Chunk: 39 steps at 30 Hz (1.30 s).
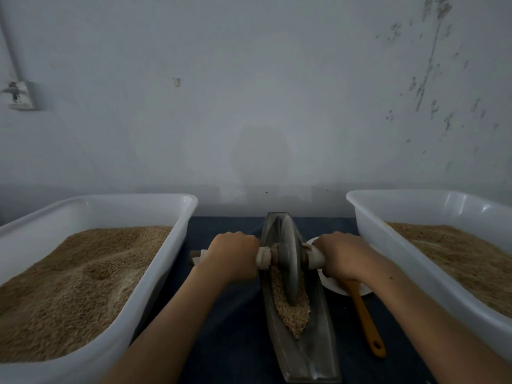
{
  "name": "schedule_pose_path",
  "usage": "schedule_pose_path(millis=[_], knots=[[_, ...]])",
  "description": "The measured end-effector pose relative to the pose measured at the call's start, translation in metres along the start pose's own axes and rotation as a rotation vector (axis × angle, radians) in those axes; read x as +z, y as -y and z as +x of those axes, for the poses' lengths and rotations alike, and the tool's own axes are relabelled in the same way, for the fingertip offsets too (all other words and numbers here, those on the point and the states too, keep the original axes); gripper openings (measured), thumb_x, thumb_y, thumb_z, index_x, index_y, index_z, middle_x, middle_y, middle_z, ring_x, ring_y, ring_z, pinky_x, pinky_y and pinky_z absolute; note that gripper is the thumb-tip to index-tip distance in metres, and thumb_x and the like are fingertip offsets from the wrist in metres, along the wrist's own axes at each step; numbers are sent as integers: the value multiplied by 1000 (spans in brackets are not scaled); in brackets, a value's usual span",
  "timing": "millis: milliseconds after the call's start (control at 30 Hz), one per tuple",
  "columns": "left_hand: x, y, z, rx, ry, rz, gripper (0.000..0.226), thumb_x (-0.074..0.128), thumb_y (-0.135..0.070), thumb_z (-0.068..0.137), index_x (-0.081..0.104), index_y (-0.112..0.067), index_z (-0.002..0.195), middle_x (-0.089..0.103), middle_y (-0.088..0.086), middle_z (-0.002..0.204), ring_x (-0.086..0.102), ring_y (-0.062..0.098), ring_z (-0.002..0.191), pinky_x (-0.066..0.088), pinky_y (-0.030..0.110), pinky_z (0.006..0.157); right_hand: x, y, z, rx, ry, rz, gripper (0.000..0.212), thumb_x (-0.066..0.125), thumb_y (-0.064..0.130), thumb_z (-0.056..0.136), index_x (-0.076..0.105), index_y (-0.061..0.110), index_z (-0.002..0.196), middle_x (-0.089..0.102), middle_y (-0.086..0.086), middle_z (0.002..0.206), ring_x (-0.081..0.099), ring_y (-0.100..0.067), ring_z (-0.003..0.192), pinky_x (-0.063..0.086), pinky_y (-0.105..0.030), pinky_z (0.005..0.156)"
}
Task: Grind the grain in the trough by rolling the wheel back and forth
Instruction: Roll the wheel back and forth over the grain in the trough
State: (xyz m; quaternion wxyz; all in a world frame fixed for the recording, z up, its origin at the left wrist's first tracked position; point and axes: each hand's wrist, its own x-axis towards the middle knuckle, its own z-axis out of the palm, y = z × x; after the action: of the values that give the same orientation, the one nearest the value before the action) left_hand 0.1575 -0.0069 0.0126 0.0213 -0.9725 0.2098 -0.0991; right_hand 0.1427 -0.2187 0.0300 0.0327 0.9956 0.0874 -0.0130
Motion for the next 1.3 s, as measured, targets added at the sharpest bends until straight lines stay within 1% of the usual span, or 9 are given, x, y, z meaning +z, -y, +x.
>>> schedule_pose_path(millis=[167,300,400,533,633,867,1000,1067,1300], knots=[[6,-3,-2,-41,-185,50,9,53,-32,90,49,-25,93,62,-4,87,53,15,72,35,28,66,9,2,3,17,-204,-8,11,54,15,89,55,24,97,65,0,104,62,-21,96,43,-30,74],[8,-2,-2,-56,-231,48,11,52,-32,90,47,-25,98,62,-5,89,48,13,70,34,29,65,12,4,2,3,-293,-20,10,52,17,92,49,26,92,65,2,100,61,-20,94,36,-29,71],[5,0,-1,-34,-160,22,11,55,-32,88,45,-27,91,60,-7,87,47,10,70,34,27,66,9,3,0,-11,-242,-16,11,54,15,90,51,26,92,65,0,103,61,-21,97,39,-29,73],[-2,1,1,3,51,-4,16,60,-31,84,55,-23,96,61,-4,89,52,10,75,37,26,68,-4,-1,-4,-28,8,2,33,63,16,86,57,23,117,63,-3,111,61,-20,98,43,-29,76],[-3,2,0,20,138,-56,16,63,-32,82,57,-23,94,58,-6,84,52,9,74,38,25,67,-9,-2,-8,-34,103,15,39,66,17,84,58,22,121,64,-3,110,61,-18,96,46,-27,77],[2,0,-1,5,-38,0,12,57,-35,86,51,-25,90,57,-8,81,54,10,73,39,26,67,-6,1,-6,-19,22,-1,35,61,15,87,57,21,121,63,-3,113,61,-20,100,48,-32,83],[7,-1,-1,-7,-186,25,12,53,-36,89,44,-28,90,49,-11,76,48,10,67,35,26,65,2,2,-4,-33,-161,-5,14,54,14,90,54,22,101,64,-1,109,61,-22,100,45,-32,80],[9,-1,-1,-23,-230,45,14,52,-36,90,41,-28,90,48,-10,76,46,10,66,34,26,64,4,3,-5,-33,-215,-2,13,54,14,91,50,25,97,64,-1,106,61,-22,98,43,-32,79],[5,-1,1,-21,-105,32,14,55,-34,88,56,-22,93,63,-4,86,58,12,76,41,26,68,0,0,-3,-40,-87,-21,31,59,15,87,58,24,117,64,-3,112,61,-21,102,47,-32,83]])
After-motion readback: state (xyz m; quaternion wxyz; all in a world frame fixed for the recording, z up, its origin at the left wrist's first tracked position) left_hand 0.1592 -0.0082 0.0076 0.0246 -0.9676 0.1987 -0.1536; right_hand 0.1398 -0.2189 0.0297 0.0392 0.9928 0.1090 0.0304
